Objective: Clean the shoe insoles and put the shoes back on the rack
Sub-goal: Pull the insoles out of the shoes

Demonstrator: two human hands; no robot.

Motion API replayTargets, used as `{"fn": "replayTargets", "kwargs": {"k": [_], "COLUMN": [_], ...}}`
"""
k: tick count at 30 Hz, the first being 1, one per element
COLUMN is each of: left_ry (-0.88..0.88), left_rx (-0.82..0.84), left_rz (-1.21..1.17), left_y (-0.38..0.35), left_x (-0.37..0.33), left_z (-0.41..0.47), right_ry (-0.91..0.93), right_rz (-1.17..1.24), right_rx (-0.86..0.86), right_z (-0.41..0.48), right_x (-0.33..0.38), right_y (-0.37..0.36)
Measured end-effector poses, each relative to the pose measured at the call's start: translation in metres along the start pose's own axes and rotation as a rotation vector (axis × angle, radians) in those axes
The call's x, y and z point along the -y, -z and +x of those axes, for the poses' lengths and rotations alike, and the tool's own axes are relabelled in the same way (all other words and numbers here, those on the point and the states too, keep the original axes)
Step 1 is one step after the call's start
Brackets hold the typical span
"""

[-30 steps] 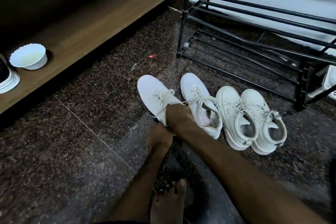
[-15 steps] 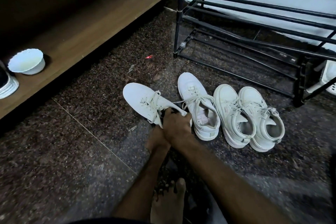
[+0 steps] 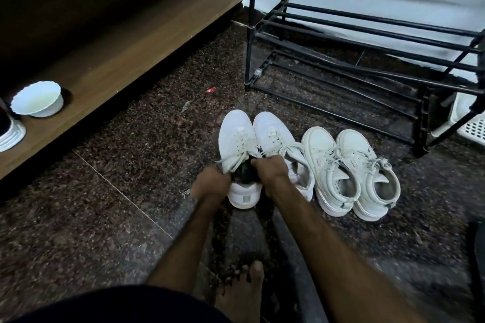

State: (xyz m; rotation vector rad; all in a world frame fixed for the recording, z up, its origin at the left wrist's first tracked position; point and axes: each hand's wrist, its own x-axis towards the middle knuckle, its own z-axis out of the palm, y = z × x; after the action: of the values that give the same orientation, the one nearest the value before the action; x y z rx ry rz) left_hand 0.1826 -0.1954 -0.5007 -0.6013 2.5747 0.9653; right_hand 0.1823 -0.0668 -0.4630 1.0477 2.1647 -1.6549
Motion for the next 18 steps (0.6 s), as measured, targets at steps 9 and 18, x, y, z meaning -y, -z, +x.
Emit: {"fn": "replayTargets", "kwargs": {"k": [9,18], "left_ry": [0.18,0.07], "left_rx": [-0.166,-0.101], "left_rz": [-0.164,-0.123], "left_y": [-0.01,-0.005], "left_x": [-0.003,0.009], "left_z": [0.004,0.004], "right_ry": [0.141,0.104], "right_rz": [-0.173,0.089], "right_rx": [0.046,0.288], "right_z": [-0.048,-0.115], "right_x": [-0.035,-0.065], "right_y": [0.021,0.088]}}
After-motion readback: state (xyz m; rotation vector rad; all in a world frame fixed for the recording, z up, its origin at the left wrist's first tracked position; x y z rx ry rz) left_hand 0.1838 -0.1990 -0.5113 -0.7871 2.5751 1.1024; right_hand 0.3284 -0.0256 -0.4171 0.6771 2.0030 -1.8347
